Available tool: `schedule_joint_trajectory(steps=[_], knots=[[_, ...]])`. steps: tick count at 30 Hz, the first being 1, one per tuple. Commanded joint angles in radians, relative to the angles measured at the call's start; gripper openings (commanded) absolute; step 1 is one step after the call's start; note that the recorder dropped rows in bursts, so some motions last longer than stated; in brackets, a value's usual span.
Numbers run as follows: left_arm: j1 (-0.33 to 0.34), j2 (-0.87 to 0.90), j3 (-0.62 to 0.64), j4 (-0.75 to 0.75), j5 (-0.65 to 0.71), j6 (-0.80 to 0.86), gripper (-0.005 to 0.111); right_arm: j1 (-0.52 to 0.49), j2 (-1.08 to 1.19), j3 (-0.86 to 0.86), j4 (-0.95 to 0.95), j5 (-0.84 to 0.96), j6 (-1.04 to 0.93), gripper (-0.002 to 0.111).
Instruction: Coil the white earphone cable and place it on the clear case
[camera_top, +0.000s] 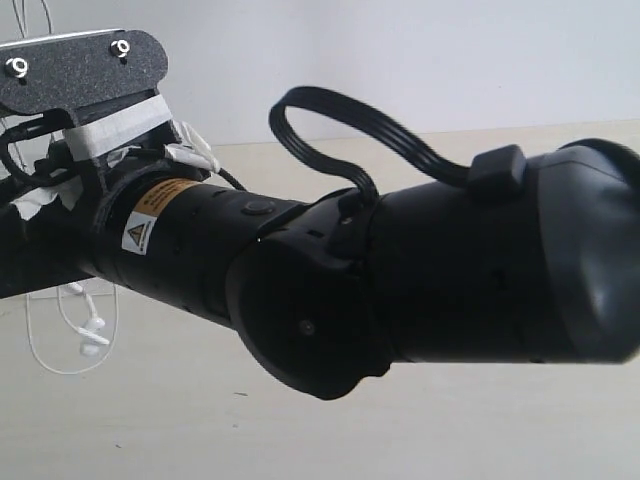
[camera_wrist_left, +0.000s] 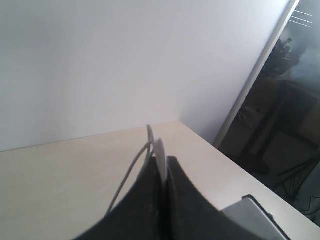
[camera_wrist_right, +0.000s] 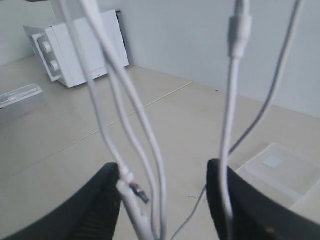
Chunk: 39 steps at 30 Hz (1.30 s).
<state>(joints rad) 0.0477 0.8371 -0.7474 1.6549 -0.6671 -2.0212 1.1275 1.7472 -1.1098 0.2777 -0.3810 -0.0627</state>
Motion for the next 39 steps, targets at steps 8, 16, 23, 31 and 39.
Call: schedule_joint_trajectory(steps=[8, 16, 23, 31, 39], knots=[[0.003, -0.004, 0.003, -0.006, 0.017, -0.005, 0.000, 0.002, -0.010, 0.005, -0.007, 0.053, 0.025, 0.057], [0.003, -0.013, 0.003, -0.006, 0.017, -0.005, 0.000, 0.002, -0.041, 0.005, 0.020, 0.088, 0.021, 0.057], [0.003, -0.030, 0.003, -0.006, 0.017, -0.005, 0.000, 0.002, -0.044, 0.005, 0.037, 0.073, 0.002, 0.057], [0.003, -0.052, 0.003, 0.032, 0.031, -0.028, 0.000, 0.002, -0.044, 0.005, 0.212, 0.051, -0.155, 0.057], [0.003, -0.055, 0.003, 0.053, 0.034, -0.077, 0.000, 0.002, -0.022, 0.005, 0.215, -0.092, -0.164, 0.057]])
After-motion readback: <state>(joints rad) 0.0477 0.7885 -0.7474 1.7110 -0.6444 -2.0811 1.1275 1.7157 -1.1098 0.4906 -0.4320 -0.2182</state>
